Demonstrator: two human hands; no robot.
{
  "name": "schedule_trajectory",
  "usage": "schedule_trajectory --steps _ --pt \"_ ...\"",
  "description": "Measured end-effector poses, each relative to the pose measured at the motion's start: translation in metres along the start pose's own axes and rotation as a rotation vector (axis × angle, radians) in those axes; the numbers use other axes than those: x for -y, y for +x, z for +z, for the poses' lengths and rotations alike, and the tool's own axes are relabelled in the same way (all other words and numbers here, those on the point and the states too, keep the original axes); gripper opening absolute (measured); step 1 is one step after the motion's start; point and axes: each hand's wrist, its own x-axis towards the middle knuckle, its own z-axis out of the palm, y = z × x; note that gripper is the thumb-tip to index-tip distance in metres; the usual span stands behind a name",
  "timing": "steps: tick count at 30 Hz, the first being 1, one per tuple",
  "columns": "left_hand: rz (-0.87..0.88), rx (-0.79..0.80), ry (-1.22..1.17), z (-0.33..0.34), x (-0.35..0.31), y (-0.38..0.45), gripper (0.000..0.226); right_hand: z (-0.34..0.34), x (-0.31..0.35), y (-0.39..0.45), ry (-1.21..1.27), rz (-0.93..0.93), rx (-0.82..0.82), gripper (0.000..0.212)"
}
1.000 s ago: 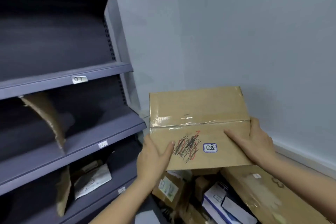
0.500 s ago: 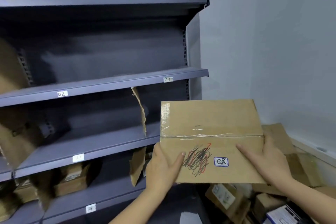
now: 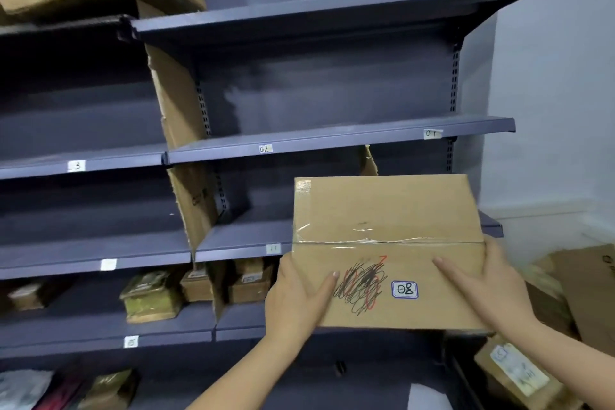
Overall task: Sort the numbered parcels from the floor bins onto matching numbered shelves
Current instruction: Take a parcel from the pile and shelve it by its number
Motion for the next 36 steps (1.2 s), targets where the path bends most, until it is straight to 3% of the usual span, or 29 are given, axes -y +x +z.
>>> schedule_trajectory --steps 8,17,29,36 --pt "-0.123 -0.126 0.01 -0.083 0.062 -0.012 0.05 0.07 0.068 -0.03 0.043 -0.109 0.151 0.093" --pt "-0.292 -0.305 0.091 -0.157 0.135 -0.032 0.049 0.166 0.134 -0.056 0.099 -0.224 0.338 0.074" --pt "-0.479 -0.535 0.225 -0.235 0.217 -0.026 0.046 0.307 0.231 -0.069 0.232 -0.443 0.616 0.088" --pt "-0.635 -0.705 0.29 -0.266 0.263 -0.05 0.045 0.392 0.277 -0.099 0.256 -0.586 0.779 0.076"
